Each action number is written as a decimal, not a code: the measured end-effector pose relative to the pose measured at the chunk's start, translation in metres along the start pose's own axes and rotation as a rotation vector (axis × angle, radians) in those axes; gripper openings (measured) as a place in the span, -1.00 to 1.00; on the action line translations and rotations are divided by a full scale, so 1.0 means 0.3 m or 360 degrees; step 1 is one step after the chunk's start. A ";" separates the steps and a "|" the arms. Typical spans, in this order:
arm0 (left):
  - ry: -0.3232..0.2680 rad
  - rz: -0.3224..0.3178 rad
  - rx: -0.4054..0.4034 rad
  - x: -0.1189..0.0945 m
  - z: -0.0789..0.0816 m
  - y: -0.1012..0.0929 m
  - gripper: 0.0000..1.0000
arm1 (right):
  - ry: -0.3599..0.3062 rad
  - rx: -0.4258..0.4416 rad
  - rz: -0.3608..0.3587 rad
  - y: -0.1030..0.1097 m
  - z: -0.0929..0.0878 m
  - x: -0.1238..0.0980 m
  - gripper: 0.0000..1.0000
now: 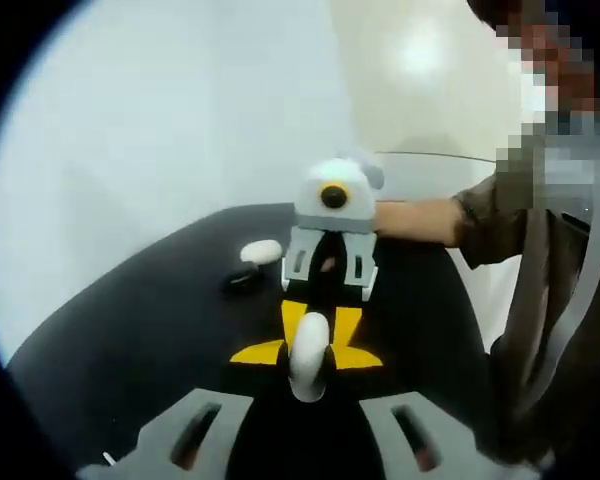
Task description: Pick up three earphones and place each one into its charging case using tactile feedback, ensure that each earphone is properly inserted and securely positioned inside the case.
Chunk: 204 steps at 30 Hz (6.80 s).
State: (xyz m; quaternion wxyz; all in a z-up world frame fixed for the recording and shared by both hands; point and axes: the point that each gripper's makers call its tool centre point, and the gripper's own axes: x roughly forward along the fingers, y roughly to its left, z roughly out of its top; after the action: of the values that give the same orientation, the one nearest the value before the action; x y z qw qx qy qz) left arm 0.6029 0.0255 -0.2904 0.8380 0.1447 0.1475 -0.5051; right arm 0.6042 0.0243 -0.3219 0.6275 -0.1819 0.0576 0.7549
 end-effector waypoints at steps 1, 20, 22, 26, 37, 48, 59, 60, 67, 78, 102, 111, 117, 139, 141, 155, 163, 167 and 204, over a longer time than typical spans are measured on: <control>-0.0002 0.0000 -0.0003 0.001 0.000 0.000 -0.73 | 0.0000 -0.0002 0.0000 0.000 0.000 0.000 -0.68; 0.0047 0.0076 0.0072 -0.028 0.000 0.031 -0.54 | -0.0015 0.0037 0.0052 0.012 0.004 0.013 -0.68; 0.0048 0.0036 0.0068 -0.010 -0.005 0.001 -0.54 | -0.0018 0.0039 0.0048 0.011 0.004 0.013 -0.68; 0.0051 0.0065 0.0104 0.006 -0.008 0.010 -0.66 | -0.0015 0.0038 0.0032 0.009 0.003 0.010 -0.68; 0.0023 0.0036 0.0030 0.005 -0.008 -0.001 -0.73 | -0.0020 0.0011 0.0032 0.015 0.006 0.004 -0.68; 0.0019 0.0060 0.0089 0.002 -0.005 -0.002 -0.69 | -0.0023 0.0024 0.0034 0.014 0.003 0.002 -0.69; 0.0035 0.0082 0.0142 0.000 -0.001 0.002 -0.69 | -0.0024 0.0034 0.0036 0.012 0.001 0.003 -0.69; 0.0035 0.0085 0.0144 0.000 -0.001 0.003 -0.68 | -0.0025 0.0035 0.0035 0.011 0.001 0.003 -0.69; 0.0034 0.0098 0.0163 0.000 0.006 0.010 -0.64 | -0.0024 0.0036 0.0038 0.011 0.001 0.004 -0.69; 0.0041 0.0127 0.0217 -0.003 0.011 0.021 -0.58 | -0.0026 0.0042 0.0040 0.012 0.002 0.006 -0.69; -0.0297 0.0596 -0.0106 -0.321 0.091 0.286 -0.75 | -0.0049 0.0044 0.0094 0.042 0.004 0.006 -0.67; 0.0158 0.0641 -0.0080 -0.501 -0.175 0.332 -0.83 | -0.0056 0.0052 0.0097 0.039 0.005 0.010 -0.67; 0.0257 0.0391 -0.0129 -0.511 -0.264 0.258 -0.79 | -0.0059 0.0053 0.0098 0.038 0.006 0.010 -0.67; 0.0169 0.0371 -0.0109 -0.358 -0.247 0.224 -0.63 | -0.0064 0.0048 0.0097 0.032 0.007 0.011 -0.67; 0.0216 0.0353 -0.0057 -0.347 -0.247 0.214 -0.64 | -0.0064 0.0045 0.0096 0.031 0.008 0.011 -0.67; 0.0073 0.0666 -0.0254 -0.417 -0.198 0.368 -0.65 | -0.0066 0.0042 0.0098 0.028 0.008 0.012 -0.67; 0.0130 0.0699 -0.0161 -0.380 -0.215 0.442 -0.63 | -0.0069 0.0037 0.0097 0.029 0.008 0.011 -0.67; 0.0359 0.0719 0.0162 -0.346 -0.256 0.442 -0.63 | -0.0069 0.0036 0.0100 0.028 0.008 0.011 -0.67; 0.0246 0.0979 -0.0771 -0.340 -0.319 0.400 -0.67 | -0.0072 0.0002 0.0088 0.030 0.009 0.010 -0.67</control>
State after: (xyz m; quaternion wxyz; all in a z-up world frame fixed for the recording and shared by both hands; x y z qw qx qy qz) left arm 0.6544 0.1986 -0.3266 0.9464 0.0177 0.2747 -0.1688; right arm 0.5946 0.0260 -0.3218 0.6077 -0.1627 0.0489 0.7758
